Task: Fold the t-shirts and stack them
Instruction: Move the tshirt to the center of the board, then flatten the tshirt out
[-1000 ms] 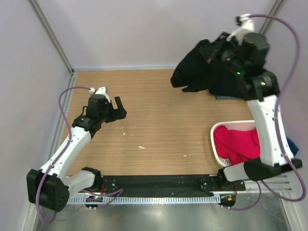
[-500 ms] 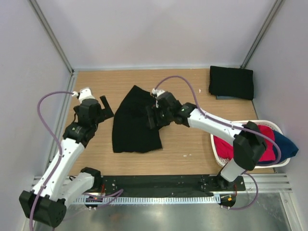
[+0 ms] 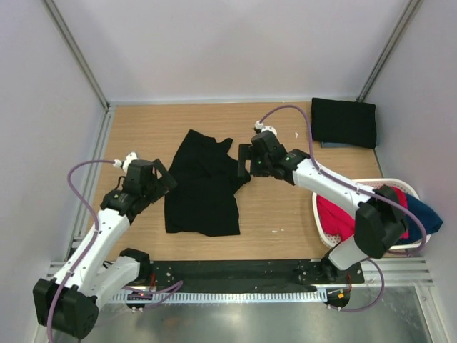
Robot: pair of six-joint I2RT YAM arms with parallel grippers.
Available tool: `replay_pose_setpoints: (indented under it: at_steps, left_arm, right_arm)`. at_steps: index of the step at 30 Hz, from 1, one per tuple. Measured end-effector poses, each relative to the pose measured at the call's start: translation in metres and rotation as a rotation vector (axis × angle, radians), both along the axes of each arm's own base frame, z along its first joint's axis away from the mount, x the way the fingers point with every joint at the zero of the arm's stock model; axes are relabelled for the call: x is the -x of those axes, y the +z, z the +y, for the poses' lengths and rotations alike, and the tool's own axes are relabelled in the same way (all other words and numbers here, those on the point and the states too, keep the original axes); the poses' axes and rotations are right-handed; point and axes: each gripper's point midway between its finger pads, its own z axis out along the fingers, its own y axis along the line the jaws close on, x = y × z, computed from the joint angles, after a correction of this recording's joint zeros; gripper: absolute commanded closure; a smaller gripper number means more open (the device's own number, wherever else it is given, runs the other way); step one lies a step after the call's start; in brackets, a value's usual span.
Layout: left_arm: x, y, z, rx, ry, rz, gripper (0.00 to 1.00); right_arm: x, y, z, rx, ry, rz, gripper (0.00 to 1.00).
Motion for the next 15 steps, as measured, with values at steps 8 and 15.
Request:
replay_pose_setpoints:
  at_steps: [8, 15]
  left_arm:
    - [0.041, -0.066, 0.002, 0.103, 0.123, 0.164, 0.06]
    - [0.051, -0.074, 0.000, 0.138, 0.131, 0.170, 0.12]
  right_arm:
    - [-0.048, -0.076, 0.019, 0.067, -0.081, 0.072, 0.20]
    - [-0.054, -0.108, 0.024, 0.077, -0.108, 0.109, 0.79]
